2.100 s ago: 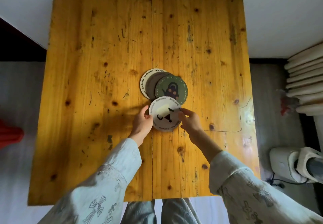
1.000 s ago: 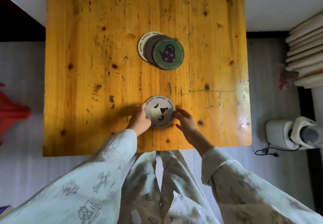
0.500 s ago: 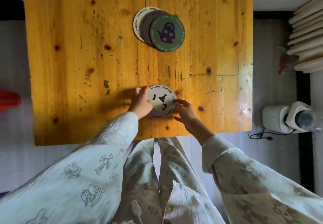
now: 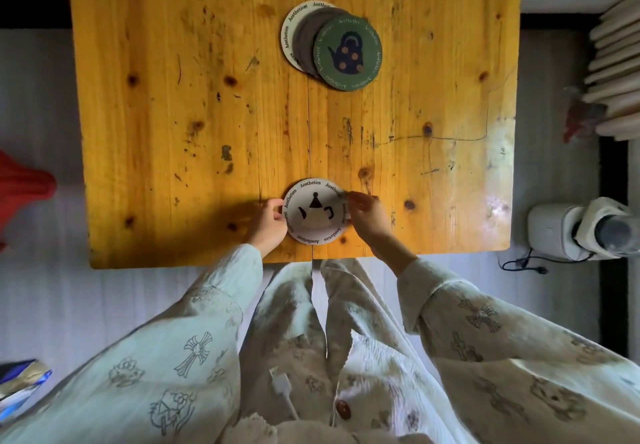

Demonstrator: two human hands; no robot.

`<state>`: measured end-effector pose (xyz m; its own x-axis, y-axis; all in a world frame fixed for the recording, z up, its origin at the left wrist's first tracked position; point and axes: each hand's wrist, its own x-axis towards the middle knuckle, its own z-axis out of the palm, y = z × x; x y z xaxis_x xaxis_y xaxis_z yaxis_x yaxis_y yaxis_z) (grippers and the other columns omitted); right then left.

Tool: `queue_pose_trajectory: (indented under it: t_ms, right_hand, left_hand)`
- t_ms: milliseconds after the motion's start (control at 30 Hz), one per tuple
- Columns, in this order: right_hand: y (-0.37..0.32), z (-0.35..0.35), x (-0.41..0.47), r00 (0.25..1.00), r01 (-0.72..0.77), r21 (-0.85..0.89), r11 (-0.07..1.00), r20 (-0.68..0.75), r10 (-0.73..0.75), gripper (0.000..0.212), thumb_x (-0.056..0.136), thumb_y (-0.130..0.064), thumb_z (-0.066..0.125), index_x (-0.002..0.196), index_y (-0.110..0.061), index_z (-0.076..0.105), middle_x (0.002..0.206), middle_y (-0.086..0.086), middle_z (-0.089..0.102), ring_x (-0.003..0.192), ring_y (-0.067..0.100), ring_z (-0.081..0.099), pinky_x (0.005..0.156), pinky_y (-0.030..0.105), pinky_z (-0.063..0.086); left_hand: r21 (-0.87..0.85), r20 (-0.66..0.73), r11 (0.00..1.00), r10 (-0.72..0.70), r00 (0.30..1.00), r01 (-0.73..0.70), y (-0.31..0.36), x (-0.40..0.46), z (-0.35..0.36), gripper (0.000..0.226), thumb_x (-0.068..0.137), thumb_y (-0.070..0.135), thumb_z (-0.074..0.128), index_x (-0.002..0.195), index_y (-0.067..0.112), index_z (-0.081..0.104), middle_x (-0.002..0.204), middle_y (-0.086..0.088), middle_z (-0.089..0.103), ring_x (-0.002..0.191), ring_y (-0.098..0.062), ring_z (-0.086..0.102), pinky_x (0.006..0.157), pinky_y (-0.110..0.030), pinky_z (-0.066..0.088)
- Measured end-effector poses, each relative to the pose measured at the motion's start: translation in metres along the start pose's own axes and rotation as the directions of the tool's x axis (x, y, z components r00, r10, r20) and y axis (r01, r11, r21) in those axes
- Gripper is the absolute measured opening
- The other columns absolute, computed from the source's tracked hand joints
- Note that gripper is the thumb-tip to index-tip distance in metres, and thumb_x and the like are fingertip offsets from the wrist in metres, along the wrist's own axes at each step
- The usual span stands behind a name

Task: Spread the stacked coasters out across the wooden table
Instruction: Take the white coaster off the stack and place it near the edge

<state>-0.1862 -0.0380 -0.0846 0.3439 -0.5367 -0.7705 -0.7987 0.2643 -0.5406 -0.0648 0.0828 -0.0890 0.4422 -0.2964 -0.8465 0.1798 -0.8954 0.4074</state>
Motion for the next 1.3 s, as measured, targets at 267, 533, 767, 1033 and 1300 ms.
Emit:
queue_pose_trajectory:
  t_ms: [267,533,767,1033,1300]
  right_hand:
    - [0.009,0.010,0.000,0.998,-0.057,-0.043,0.997,-0.005,0.057,0.041,0.092,-0.010,0.034,0.128,-0.008,0.051,0.124,0.023,0.056,0.061,0.004,0.035,0.039,0.011,0.033]
    - [0.018,0.019,-0.017,0.997,-0.075,-0.011,0.997,-0.013,0.075,0.041,0.089,-0.004,0.034,0.126,-0.006,0.053,0.123,0.021,0.057,0.120,0.034,0.049,0.096,0.049,0.049]
    - [0.015,0.019,-0.014,0.996,-0.089,0.005,0.996,0.013,0.089,0.043,0.090,-0.006,0.033,0.128,-0.007,0.053,0.132,0.017,0.051,0.116,0.035,0.053,0.100,0.046,0.047]
    - [0.012,0.014,-0.018,0.996,-0.080,0.029,0.996,0.038,0.079,0.040,0.091,-0.010,0.035,0.127,-0.008,0.055,0.134,0.018,0.048,0.110,0.037,0.057,0.094,0.048,0.051]
    - [-0.002,-0.008,-0.023,0.993,-0.075,-0.066,0.995,0.092,0.081,0.021,0.090,-0.009,0.041,0.080,-0.009,0.060,0.072,0.009,0.057,0.063,0.020,0.043,0.056,0.026,0.035]
  left_hand:
    - [-0.011,0.038,0.998,0.058,0.998,-0.057,0.007,0.001,0.000,0.054,0.090,-0.002,0.034,0.141,0.017,0.031,0.146,-0.013,0.031,0.133,-0.027,0.034,0.107,-0.034,0.032]
    - [-0.131,0.000,0.991,0.009,1.000,-0.009,-0.013,-0.007,0.009,0.048,0.089,-0.001,0.041,0.133,0.019,0.042,0.138,-0.012,0.040,0.125,-0.024,0.042,0.091,-0.026,0.037]
    - [-0.171,-0.020,0.985,-0.011,1.000,0.007,-0.016,-0.010,0.009,0.053,0.086,-0.007,0.035,0.131,0.019,0.044,0.137,-0.013,0.039,0.123,-0.028,0.043,0.104,-0.040,0.042]
    - [-0.151,-0.026,0.989,0.001,1.000,-0.005,-0.016,-0.011,0.010,0.052,0.088,-0.006,0.034,0.134,0.018,0.042,0.139,-0.014,0.038,0.126,-0.027,0.041,0.107,-0.040,0.039]
    - [-0.022,-0.046,1.000,0.017,0.999,-0.018,-0.006,-0.013,-0.002,0.048,0.092,0.004,0.038,0.138,0.015,0.035,0.142,-0.013,0.041,0.129,-0.028,0.040,0.103,-0.035,0.034]
